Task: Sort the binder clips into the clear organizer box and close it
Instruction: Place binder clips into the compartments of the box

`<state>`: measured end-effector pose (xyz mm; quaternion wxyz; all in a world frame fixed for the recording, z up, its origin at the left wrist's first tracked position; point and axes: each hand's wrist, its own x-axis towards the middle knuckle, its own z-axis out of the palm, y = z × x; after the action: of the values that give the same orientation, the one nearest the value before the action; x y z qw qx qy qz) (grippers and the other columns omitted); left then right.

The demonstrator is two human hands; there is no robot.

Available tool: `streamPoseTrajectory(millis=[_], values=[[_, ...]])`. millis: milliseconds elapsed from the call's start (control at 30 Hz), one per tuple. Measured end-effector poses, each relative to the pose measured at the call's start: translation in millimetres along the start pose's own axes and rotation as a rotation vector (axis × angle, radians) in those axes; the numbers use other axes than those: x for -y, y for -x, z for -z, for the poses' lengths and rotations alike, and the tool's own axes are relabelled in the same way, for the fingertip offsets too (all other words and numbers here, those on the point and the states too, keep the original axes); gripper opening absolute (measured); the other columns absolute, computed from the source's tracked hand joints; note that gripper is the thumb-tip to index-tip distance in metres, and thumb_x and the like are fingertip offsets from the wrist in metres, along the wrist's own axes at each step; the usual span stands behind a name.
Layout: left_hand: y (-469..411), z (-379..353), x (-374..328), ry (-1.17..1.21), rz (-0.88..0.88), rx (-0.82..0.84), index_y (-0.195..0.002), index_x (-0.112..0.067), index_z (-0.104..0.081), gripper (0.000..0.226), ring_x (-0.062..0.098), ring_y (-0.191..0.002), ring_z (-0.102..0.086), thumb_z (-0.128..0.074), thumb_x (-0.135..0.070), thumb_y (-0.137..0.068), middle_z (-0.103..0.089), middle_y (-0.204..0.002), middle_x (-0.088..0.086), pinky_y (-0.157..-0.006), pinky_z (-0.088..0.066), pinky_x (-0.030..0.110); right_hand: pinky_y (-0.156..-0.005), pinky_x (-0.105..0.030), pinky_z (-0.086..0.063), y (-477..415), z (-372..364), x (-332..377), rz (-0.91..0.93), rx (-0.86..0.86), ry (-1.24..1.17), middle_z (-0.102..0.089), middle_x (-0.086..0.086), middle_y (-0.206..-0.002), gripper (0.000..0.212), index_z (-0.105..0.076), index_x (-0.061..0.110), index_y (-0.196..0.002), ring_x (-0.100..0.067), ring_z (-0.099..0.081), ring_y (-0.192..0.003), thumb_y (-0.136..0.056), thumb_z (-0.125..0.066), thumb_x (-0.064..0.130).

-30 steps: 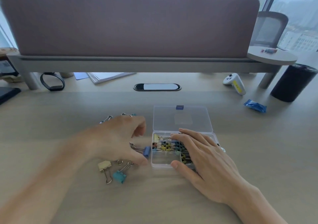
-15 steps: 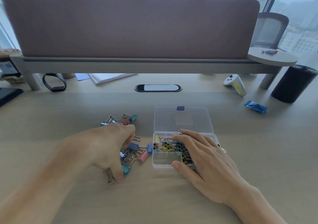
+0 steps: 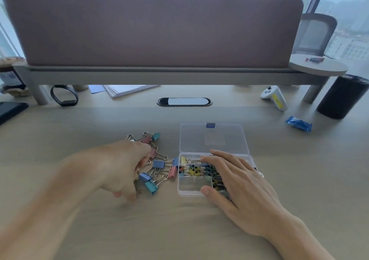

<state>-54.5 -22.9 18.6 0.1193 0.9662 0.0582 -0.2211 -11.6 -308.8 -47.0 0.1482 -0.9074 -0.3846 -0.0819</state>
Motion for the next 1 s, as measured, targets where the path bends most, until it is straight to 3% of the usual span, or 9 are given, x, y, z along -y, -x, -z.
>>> streamPoseTrajectory(millis=[167, 300, 500, 667, 867, 1000], values=[[-10.8, -3.4, 1.0, 0.007, -0.063, -0.108, -0.08, -0.027, -0.045, 0.047, 0.009, -0.057, -0.051, -0.085, -0.012, -0.06, -0.06, -0.072, -0.007, -0.048, -0.041, 0.023, -0.11, -0.019, -0.023, 0.1, -0.5, 0.9, -0.006, -0.019, 0.006, -0.049, 0.023, -0.149, 0.06, -0.042, 0.041, -0.147, 0.005, -0.024, -0.142, -0.101, -0.022, 0.074], [-9.6, 3.1, 1.7, 0.007, -0.116, -0.262, -0.075, -0.027, -0.047, 0.039, 0.006, -0.057, -0.054, -0.081, -0.009, -0.067, -0.061, -0.071, -0.007, -0.05, -0.04, 0.018, -0.111, -0.017, -0.017, 0.8, -0.3, 0.5, -0.002, -0.01, 0.0, -0.045, 0.026, -0.15, 0.061, -0.039, 0.042, -0.148, 0.007, -0.021, -0.144, -0.101, -0.019, 0.075], [-6.6, 21.9, 17.4, 0.027, -0.096, -0.62, -0.079, -0.033, -0.05, 0.03, 0.008, -0.072, -0.057, -0.07, -0.012, -0.085, -0.062, -0.079, -0.011, -0.059, -0.042, 0.025, -0.11, -0.019, -0.023, 0.4, -0.5, 0.8, 0.002, -0.019, 0.005, -0.048, 0.024, -0.149, 0.059, -0.04, 0.041, -0.147, 0.006, -0.025, -0.143, -0.102, -0.021, 0.074], [-23.2, 5.3, 17.0, -0.049, -0.058, -0.591, -0.093, -0.038, -0.055, 0.035, 0.013, -0.089, -0.055, -0.061, -0.003, -0.09, -0.054, -0.095, -0.015, -0.07, -0.045, 0.03, -0.108, -0.021, -0.03, 1.2, -0.7, 2.4, -0.001, -0.054, 0.02, -0.051, 0.023, -0.146, 0.057, -0.045, 0.04, -0.145, 0.004, -0.029, -0.142, -0.103, -0.023, 0.072], [-43.3, -9.4, 28.6, -0.005, -0.014, -0.732, -0.117, -0.032, -0.056, 0.039, 0.018, -0.104, -0.058, -0.066, -0.005, -0.09, -0.055, -0.118, -0.009, -0.08, -0.051, 0.035, -0.107, -0.021, -0.029, 1.1, -0.1, 2.5, -0.003, -0.05, 0.021, -0.051, 0.023, -0.146, 0.057, -0.045, 0.04, -0.145, 0.004, -0.028, -0.141, -0.103, -0.023, 0.072], [-49.9, -14.2, 38.7, 0.024, 0.015, -0.788, -0.112, -0.026, -0.06, 0.027, 0.019, -0.096, -0.06, -0.064, -0.009, -0.092, -0.062, -0.11, -0.006, -0.074, -0.048, 0.033, -0.106, -0.021, -0.03, 1.5, 0.5, 3.1, -0.008, -0.051, 0.024, -0.053, 0.023, -0.145, 0.055, -0.046, 0.039, -0.144, 0.003, -0.03, -0.14, -0.104, -0.025, 0.07]])
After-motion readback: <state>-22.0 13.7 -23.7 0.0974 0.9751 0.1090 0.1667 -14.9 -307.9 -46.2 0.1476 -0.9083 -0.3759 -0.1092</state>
